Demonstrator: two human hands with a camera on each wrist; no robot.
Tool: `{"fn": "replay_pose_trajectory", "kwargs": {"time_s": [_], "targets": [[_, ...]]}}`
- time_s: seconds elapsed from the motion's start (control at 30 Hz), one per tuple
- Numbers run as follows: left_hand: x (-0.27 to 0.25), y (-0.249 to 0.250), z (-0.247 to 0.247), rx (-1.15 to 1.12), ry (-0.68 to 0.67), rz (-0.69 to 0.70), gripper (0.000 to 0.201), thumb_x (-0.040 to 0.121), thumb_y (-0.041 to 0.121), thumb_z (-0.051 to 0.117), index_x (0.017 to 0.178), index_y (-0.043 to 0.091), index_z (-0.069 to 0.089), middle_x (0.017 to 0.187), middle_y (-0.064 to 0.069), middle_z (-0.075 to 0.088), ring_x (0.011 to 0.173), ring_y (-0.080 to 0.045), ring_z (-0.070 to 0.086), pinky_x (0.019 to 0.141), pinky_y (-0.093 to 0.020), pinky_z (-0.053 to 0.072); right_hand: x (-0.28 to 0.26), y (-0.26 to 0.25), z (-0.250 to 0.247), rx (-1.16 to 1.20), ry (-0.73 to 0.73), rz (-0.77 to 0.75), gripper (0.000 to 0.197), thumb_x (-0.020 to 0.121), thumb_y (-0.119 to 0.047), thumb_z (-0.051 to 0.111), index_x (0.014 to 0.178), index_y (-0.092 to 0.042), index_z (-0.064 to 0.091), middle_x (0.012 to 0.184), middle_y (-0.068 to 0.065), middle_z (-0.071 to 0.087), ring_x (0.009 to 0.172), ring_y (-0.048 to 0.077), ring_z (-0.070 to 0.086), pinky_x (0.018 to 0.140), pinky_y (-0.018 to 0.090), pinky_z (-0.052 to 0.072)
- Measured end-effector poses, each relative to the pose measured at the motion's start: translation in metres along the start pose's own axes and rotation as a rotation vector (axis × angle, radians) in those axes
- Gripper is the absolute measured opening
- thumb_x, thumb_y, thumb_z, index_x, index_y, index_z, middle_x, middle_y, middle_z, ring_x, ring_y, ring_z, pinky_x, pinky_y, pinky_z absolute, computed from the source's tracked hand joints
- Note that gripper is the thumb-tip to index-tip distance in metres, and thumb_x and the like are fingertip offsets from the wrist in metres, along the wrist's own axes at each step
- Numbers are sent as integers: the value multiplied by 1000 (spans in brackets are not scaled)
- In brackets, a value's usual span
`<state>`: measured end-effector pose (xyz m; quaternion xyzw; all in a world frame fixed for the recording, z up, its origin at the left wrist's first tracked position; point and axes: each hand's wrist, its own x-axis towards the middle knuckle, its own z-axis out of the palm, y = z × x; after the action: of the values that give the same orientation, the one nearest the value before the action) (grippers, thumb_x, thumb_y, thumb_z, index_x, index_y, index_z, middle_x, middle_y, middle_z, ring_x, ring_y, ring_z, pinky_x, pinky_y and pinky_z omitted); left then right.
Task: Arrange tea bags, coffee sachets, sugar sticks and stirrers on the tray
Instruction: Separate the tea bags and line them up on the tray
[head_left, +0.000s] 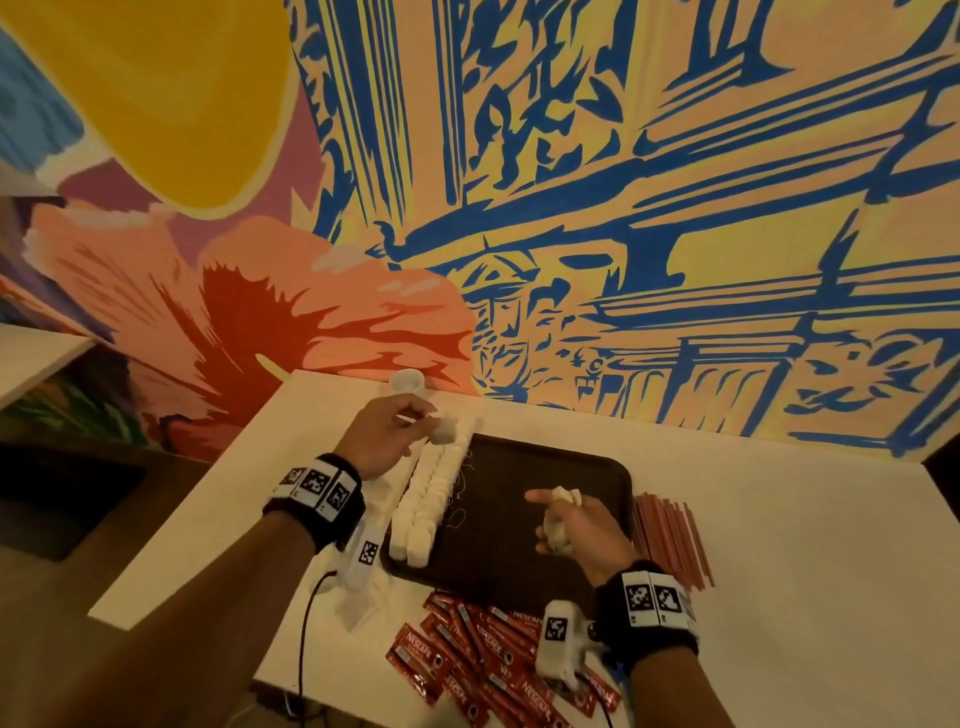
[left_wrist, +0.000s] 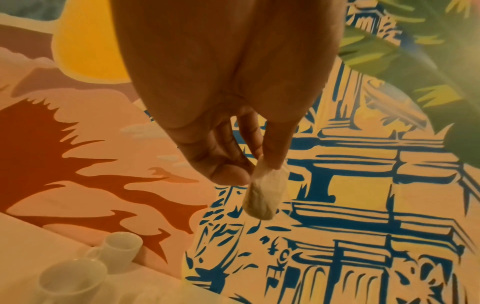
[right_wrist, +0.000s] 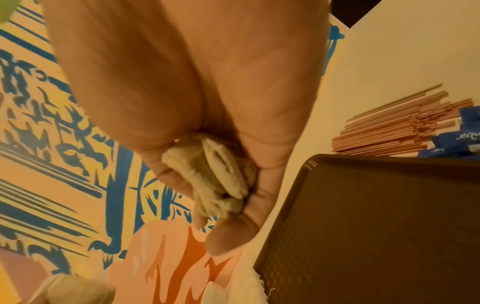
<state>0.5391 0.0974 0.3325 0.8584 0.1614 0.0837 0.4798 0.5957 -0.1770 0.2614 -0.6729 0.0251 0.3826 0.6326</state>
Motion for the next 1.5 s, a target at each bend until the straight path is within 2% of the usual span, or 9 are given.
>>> {"fn": "replay_pose_trajectory", "kwargs": {"time_s": [0.17,0.3,0.4,0.5,0.7,0.87,0.97,1.33,1.5], "targets": [[62,-21,2,56,-53,-26,15,95,17,68,103,5,66,93,-9,68,77,-20,63,61,-27,55,22,2,-3,48,138,-28,26,94,-3,60,108,-19,74,97,13,69,87,21,68,69,30,58],[110,-49,12,106,-123,-55,8,96,15,65,102,10,63,94,-6,65,75,-19,63,62,-25,54,42,-4,-4,24,201,-33,25,92,-8,70,116,-15,69,105,11,71,92,20,68,69,30,56],[139,-78,25,161,-194,-67,4,96,14,64,100,12,63,91,-5,64,79,-26,64,62,-30,56,58,-8,-1,-34,250,-26,25,88,-11,74,112,-12,68,96,10,73,86,20,68,67,29,56],[161,-111,44,192,-239,-71,2,96,16,65,95,18,64,86,-1,64,78,-23,63,62,-33,55,74,-9,1,-91,291,-7,17,88,-13,72,104,-6,73,85,9,72,79,21,66,61,28,53],[193,-154,83,315,-307,-55,14,94,18,68,105,10,71,99,-6,68,88,-20,61,77,-27,45,93,-11,7,-170,294,68,8,95,-18,64,95,-14,72,100,16,74,83,20,65,76,36,54],[219,-170,110,394,-415,-65,15,93,22,68,106,15,71,110,-7,70,104,-25,64,86,-28,46,98,-11,9,-139,294,78,6,97,-21,63,97,-18,69,104,17,73,87,23,65,80,40,53],[235,-174,122,468,-465,-69,18,95,23,66,111,16,71,116,-7,70,109,-26,63,88,-28,45,101,-8,7,-117,299,78,9,99,-21,61,100,-18,69,103,13,73,87,21,66,76,36,53],[257,-179,136,658,-411,-97,15,93,23,62,105,20,71,122,-6,66,113,-29,61,96,-37,49,94,8,2,-160,312,24,17,100,-30,58,106,-19,70,98,1,75,85,14,67,65,23,54],[258,-177,133,681,-379,-104,26,94,21,62,120,19,65,131,-6,60,122,-27,55,103,-37,44,89,12,3,-137,301,1,14,100,-26,59,107,-19,69,98,0,76,85,15,67,70,32,55]]}}
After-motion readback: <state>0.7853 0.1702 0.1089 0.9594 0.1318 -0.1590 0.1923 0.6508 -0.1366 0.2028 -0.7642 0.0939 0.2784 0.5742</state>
